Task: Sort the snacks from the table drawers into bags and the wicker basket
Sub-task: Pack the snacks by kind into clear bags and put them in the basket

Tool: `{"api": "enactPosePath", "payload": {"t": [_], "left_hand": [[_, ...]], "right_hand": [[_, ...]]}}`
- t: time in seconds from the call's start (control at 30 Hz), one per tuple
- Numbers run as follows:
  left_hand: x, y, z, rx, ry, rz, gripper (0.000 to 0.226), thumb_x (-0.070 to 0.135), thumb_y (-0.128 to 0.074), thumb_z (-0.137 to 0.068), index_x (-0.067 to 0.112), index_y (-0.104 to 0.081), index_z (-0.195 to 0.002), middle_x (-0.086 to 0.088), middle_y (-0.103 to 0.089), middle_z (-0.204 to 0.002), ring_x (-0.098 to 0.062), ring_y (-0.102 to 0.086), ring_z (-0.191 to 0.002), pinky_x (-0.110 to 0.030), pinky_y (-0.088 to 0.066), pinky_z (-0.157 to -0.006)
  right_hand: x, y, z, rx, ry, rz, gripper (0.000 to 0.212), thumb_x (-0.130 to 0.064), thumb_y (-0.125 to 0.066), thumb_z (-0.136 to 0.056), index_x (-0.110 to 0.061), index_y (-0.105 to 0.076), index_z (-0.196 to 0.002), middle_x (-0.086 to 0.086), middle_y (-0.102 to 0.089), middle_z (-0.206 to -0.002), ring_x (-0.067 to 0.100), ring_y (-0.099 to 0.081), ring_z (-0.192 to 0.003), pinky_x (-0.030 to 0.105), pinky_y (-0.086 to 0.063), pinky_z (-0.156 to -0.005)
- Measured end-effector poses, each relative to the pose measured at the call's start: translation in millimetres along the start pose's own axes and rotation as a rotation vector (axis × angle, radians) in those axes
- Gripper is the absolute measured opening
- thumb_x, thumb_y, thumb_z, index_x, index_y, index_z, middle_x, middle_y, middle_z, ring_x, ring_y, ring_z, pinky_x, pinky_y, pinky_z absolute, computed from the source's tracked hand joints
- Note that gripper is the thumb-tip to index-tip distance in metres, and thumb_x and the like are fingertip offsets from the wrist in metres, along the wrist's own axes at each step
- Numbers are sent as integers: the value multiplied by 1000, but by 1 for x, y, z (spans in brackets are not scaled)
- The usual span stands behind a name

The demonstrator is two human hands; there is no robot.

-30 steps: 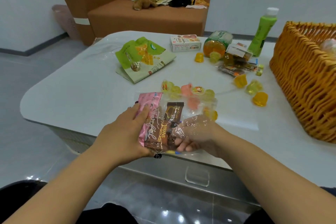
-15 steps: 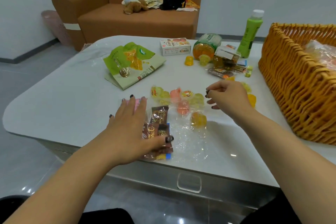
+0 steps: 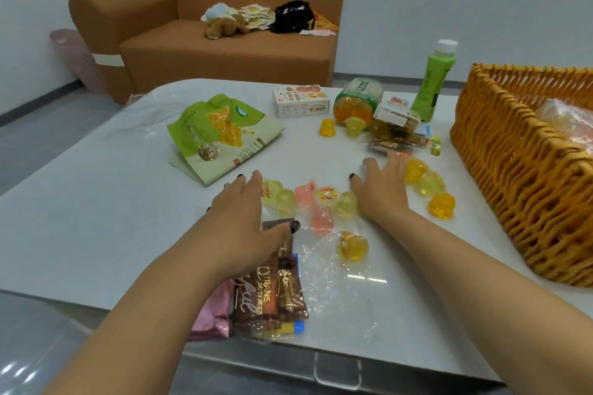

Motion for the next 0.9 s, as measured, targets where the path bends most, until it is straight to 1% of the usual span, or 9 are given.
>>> {"api": "enactPosePath", "payload": {"t": [0.17,0.37,0.5,0.57,0.63,0.67,0.73,0.8,0.9], "left_hand": [[-8,-2,1,-20,28,17,94,53,-53,-92,20,9,-156,0,7,-164,-16,5,-151,-36,-8,-123],[11,3,0,42,-2,13,89,52,-51,-94,20,3,-156,3,3,-164,-12,1,-151,-32,-11,-121],[33,1,3,113,-63,16,80,52,-48,-96,21,-5,-157,4,-6,-164,-12,-6,-150,-30,-14,-118],[42,5,9,181,-75,77,69,50,-46,-97,24,-19,-155,6,-19,-161,-13,-20,-147,-28,-20,-114],[46,14,14,273,-77,266,50,46,-48,-98,26,-44,-143,4,-46,-148,-16,-45,-131,-27,-32,-105],[45,17,15,307,-67,432,40,46,-50,-97,26,-57,-131,2,-60,-132,-18,-54,-119,-27,-37,-98],[44,18,17,293,-38,927,34,49,-51,-96,23,-67,-110,-3,-72,-105,-20,-63,-112,-31,-45,-98],[55,8,22,114,-24,1391,48,54,-40,-96,16,-64,-115,-10,-74,-108,-24,-66,-112,-41,-49,-99],[68,3,39,-56,-62,1636,62,54,-44,-84,7,-64,-119,-18,-71,-113,-26,-70,-98,-44,-54,-88]], "right_hand": [[1,7,-27,147,16,169,59,-47,-47,-91,-4,-50,-131,15,-5,-159,35,2,-146,45,-5,-117],[9,1,-27,56,-58,239,71,-53,-37,-93,4,-42,-136,13,-34,-144,30,-25,-136,46,-19,-113],[-9,26,5,105,68,145,60,-39,-46,-93,1,-37,-138,11,-32,-143,28,-25,-136,43,-15,-113],[-22,53,20,154,139,-7,58,-29,-51,-92,-2,-34,-141,8,-30,-148,24,-22,-139,43,-12,-114],[-35,86,41,226,200,-183,59,-24,-54,-91,-4,-34,-143,5,-30,-151,20,-21,-141,42,-15,-114],[-43,103,56,272,257,-268,60,-22,-56,-91,-4,-35,-144,5,-31,-151,18,-22,-141,42,-18,-114],[-63,137,96,354,448,-402,60,-17,-58,-86,-2,-41,-141,7,-39,-148,15,-28,-138,38,-26,-112],[-80,158,144,378,666,-416,59,-11,-60,-83,-1,-46,-139,8,-44,-145,15,-34,-137,37,-31,-111],[-92,160,200,313,889,-327,52,-8,-59,-83,-3,-52,-135,4,-46,-145,17,-33,-141,41,-31,-113]]}}
Point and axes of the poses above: each hand's wrist, its own z-axis away from the middle knuckle, its own y-axis out of the back of the hand, x = y × z, the point moved 10 cm from there along -z, towards the middle knuckle
